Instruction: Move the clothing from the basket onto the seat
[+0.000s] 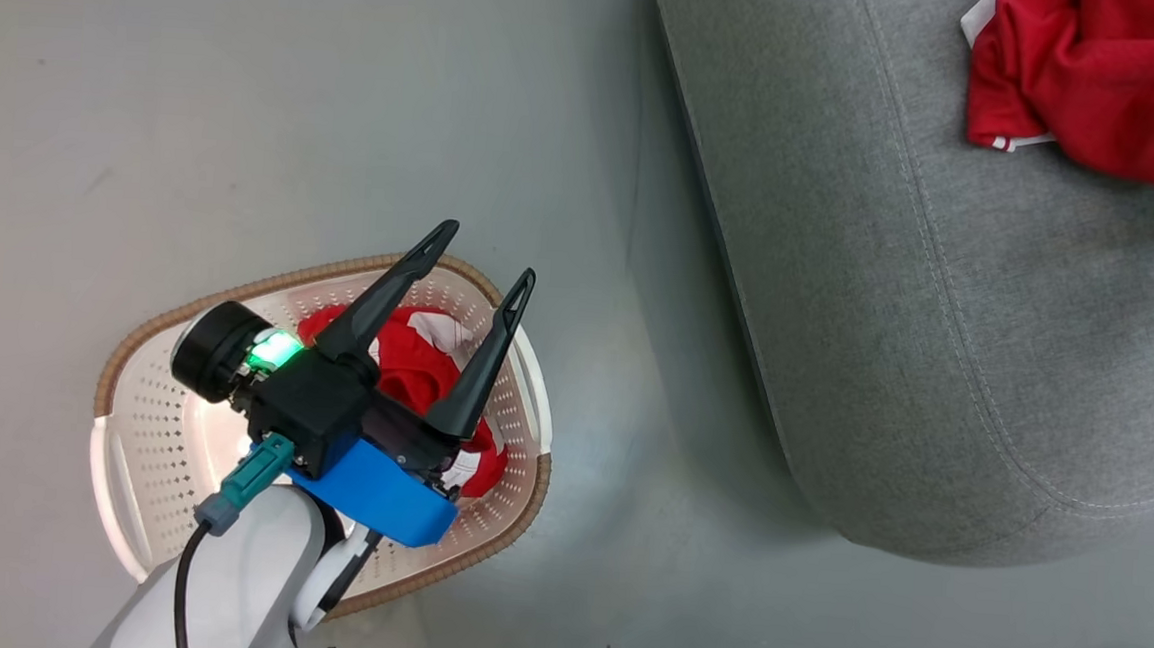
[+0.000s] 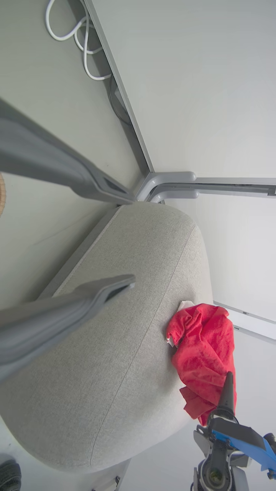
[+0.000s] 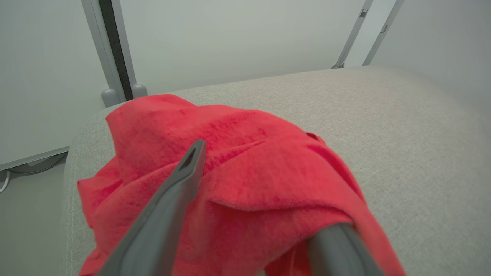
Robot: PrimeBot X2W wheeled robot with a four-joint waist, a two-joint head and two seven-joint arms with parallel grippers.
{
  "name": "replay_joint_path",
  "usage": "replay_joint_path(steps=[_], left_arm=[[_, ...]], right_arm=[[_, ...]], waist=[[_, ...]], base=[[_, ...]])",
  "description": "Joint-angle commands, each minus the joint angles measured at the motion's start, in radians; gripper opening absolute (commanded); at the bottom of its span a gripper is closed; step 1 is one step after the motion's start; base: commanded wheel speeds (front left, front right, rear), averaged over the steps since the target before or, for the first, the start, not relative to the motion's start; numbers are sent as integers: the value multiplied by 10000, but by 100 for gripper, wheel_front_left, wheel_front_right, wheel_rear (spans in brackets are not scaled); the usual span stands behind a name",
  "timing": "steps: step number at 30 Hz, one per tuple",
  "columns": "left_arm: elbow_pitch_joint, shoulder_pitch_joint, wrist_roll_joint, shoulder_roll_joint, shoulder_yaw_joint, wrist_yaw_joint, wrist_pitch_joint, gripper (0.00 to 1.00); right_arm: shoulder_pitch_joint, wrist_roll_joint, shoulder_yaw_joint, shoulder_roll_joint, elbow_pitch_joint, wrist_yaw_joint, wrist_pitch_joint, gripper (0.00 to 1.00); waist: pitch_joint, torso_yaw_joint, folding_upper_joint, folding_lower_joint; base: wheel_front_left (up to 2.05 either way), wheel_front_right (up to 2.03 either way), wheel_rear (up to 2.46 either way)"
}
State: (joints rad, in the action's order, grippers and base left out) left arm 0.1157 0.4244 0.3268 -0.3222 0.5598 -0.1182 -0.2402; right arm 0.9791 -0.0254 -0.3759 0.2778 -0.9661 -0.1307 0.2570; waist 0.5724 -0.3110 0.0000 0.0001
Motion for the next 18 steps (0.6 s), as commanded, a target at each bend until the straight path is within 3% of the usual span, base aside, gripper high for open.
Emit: replay_joint_path(steps=[1, 18], left_arm=[[56, -25, 67, 28, 6, 34, -69, 100], [896, -725, 491, 1027, -449, -35, -258, 100]], right_arm=[[-135, 91, 29, -6, -42, -1, 76, 100], [-2327, 12, 595, -202, 408, 1, 83, 100]], waist=[[-139, 35, 0, -1], [-2304, 494, 0, -1]], base=[[0, 0, 0], [0, 0, 0]])
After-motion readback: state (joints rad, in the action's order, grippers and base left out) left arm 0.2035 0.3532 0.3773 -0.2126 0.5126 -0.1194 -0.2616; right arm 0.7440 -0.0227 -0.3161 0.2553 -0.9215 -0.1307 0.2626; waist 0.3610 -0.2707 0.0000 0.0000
